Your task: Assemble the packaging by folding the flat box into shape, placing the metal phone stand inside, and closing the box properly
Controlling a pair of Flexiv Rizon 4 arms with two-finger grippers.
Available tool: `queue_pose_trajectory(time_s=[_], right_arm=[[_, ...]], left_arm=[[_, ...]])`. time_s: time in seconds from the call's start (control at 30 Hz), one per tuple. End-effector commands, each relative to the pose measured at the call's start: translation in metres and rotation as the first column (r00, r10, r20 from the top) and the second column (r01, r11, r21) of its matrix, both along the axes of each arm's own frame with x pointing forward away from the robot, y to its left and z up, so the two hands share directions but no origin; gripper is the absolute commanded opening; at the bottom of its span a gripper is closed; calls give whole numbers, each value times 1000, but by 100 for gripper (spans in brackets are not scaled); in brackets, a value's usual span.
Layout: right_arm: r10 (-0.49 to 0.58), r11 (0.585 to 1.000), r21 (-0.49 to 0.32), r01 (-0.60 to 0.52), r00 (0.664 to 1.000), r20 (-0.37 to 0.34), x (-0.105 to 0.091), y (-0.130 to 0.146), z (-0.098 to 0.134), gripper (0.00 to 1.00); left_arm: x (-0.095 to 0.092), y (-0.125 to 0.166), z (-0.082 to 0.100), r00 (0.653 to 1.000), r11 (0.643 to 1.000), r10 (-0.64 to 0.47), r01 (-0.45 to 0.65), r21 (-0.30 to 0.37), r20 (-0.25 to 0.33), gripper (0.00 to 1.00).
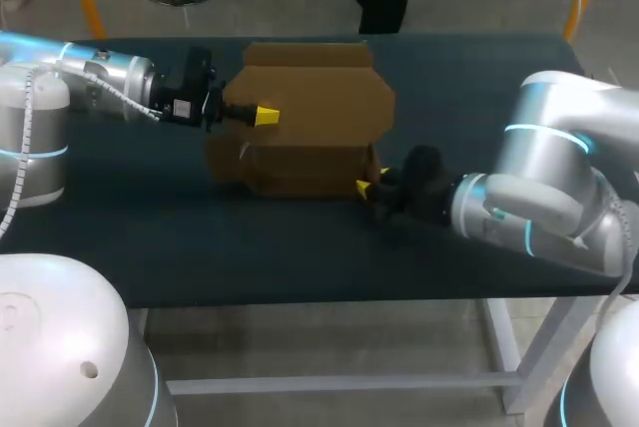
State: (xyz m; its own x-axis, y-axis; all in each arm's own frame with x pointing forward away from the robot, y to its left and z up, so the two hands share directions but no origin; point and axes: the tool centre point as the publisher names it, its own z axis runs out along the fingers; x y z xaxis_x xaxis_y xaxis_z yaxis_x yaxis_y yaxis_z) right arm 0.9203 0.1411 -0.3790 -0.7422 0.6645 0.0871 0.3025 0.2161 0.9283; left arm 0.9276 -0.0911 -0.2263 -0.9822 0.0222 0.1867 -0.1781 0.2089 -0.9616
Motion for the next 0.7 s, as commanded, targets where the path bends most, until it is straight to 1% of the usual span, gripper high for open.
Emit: queue_pose_trajectory(time_s=[0.03, 0.13, 0.2, 0.3, 0.47, 0.7], right_arm=[[-132, 990, -42, 134, 990, 47, -5, 12, 0, 43], [-172, 984, -43, 174, 983, 60, -8, 12, 2, 49], [-188, 981, -40, 190, 980, 61, -9, 11, 2, 50], [-218, 974, -42, 221, 974, 63, -12, 9, 1, 59], [-273, 960, -39, 276, 960, 63, -17, 7, 2, 65], [-285, 958, -29, 287, 957, 59, -24, 7, 3, 74]], left_arm=[[0, -1, -1, 1000, 1000, -2, 2, 1, 0, 0], [0, -1, -1, 1000, 1000, -2, 2, 1, 0, 0], [0, -1, -1, 1000, 1000, -2, 2, 1, 0, 0], [0, -1, -1, 1000, 1000, -2, 2, 1, 0, 0], [0, -1, -1, 1000, 1000, -2, 2, 1, 0, 0], [0, -1, -1, 1000, 1000, -2, 2, 1, 0, 0]])
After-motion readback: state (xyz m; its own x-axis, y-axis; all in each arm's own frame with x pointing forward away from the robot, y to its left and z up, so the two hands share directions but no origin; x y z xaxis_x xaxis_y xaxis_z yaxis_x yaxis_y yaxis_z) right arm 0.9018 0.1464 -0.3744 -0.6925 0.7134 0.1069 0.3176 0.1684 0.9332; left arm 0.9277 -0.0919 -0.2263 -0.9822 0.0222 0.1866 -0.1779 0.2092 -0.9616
